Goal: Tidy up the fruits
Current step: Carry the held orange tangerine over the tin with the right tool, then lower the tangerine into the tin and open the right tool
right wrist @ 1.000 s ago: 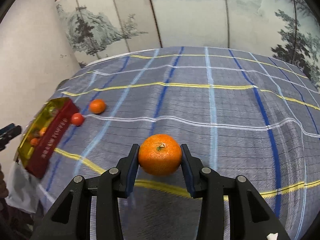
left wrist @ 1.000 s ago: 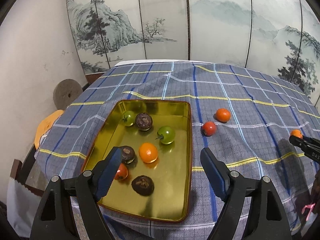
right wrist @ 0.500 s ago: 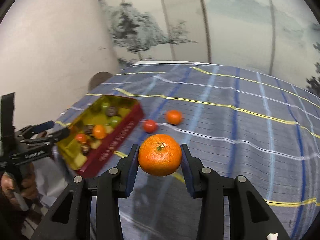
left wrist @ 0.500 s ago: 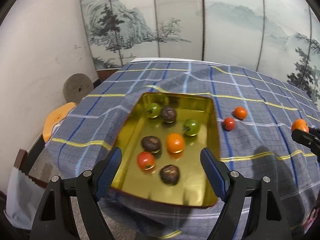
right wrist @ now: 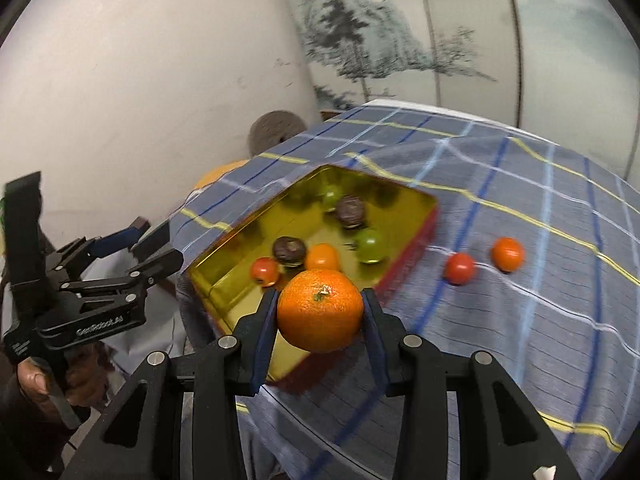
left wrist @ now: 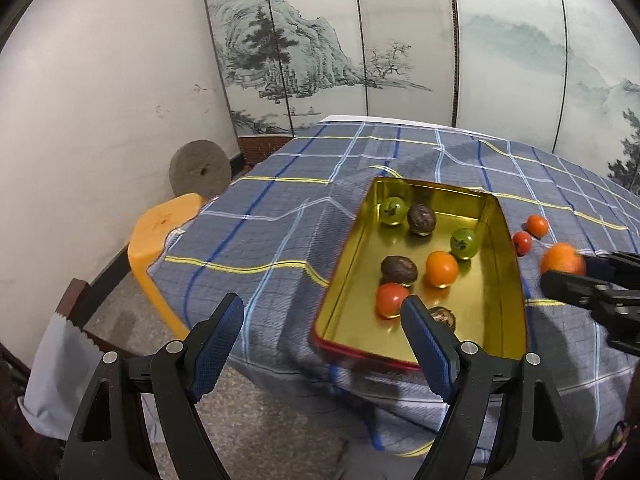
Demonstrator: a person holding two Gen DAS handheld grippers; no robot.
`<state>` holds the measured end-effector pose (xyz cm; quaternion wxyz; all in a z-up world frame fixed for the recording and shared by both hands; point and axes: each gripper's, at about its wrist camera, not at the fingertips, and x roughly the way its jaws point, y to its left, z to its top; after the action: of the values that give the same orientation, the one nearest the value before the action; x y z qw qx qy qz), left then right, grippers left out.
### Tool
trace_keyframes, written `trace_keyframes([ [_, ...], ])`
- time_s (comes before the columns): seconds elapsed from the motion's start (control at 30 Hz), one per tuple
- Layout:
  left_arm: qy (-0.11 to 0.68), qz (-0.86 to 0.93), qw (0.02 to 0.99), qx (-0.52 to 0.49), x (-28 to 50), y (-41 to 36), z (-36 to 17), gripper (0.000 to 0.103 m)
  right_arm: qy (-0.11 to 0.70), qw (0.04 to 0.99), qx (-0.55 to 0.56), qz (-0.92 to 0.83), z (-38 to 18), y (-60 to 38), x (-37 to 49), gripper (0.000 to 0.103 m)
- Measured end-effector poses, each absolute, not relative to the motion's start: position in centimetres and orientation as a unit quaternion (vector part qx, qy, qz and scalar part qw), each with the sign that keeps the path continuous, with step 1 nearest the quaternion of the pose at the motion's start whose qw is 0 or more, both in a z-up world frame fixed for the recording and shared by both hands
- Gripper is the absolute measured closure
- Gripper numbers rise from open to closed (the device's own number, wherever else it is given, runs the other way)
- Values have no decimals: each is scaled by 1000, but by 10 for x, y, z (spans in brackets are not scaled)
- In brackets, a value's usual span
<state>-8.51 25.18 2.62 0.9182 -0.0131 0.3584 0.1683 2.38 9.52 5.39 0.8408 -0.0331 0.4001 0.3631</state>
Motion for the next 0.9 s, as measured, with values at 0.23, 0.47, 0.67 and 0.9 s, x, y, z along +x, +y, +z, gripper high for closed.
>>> trace_keyframes([
  [0.23,361,164,918,-14,-88,255,24,21,425,821,-62,376,30,137,39,65],
  [0.47,360,165,918,-9,-88,256,21,19,441,814,-91,367,10,160,53,65],
  [0.67,360,166,918,-12,-87,259,18,18,453,809,-90,363,-1,167,61,64],
  [0.9,367,165,916,-9,-86,263,12,18,457,810,-81,358,-5,169,67,61],
])
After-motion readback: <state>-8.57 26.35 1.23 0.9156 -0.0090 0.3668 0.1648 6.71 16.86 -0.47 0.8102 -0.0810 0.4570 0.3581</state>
